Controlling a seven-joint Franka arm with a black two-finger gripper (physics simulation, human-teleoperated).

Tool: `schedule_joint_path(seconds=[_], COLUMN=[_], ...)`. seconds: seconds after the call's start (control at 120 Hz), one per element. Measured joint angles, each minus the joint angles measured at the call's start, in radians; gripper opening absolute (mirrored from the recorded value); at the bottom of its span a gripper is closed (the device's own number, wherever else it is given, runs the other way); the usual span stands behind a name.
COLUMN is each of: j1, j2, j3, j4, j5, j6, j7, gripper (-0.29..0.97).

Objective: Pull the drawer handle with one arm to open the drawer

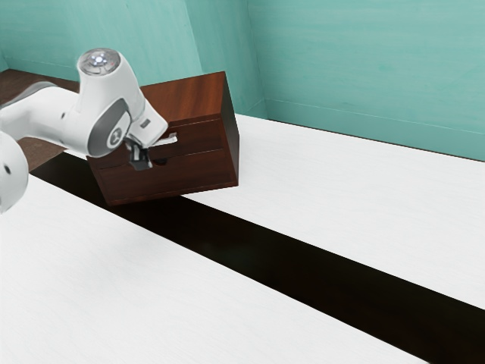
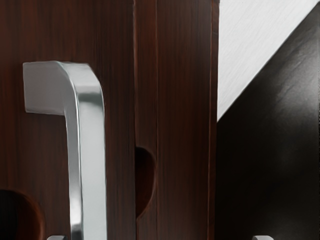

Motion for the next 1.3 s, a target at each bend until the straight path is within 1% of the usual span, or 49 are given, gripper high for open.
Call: schedule_joint_path(seconds=[0.275, 0.4, 0.517, 0.55, 0.592, 0.625, 0.742, 0.875, 1.008, 1.217, 1.3], j1=[0.001, 0.000, 0.000, 0.000, 0.000, 0.000, 0.001, 0.006, 0.005, 0.013, 0.011], j2=[0.037, 0.069, 0.078, 0.076, 0.070, 0.062, 0.018, -0.016, -0.072, -0.136, -0.167], j3=[-0.013, -0.017, -0.024, -0.025, -0.026, -0.027, -0.028, -0.028, -0.032, -0.069, -0.073], j4=[0.031, 0.051, 0.047, 0.038, 0.026, 0.016, -0.036, -0.084, -0.159, -0.235, -0.266], j5=[-0.024, -0.035, -0.047, -0.047, -0.048, -0.048, -0.045, -0.057, -0.074, -0.103, -0.105], j6=[0.031, 0.037, 0.040, 0.041, 0.041, 0.041, 0.042, 0.044, 0.045, 0.043, 0.042], j7=[0.001, 0.001, 0.001, 0.001, 0.001, 0.002, 0.002, 0.001, 0.001, 0.005, 0.006], gripper=[0.45, 0.54, 0.53, 0.58, 0.66, 0.70, 0.69, 0.71, 0.78, 0.80, 0.73])
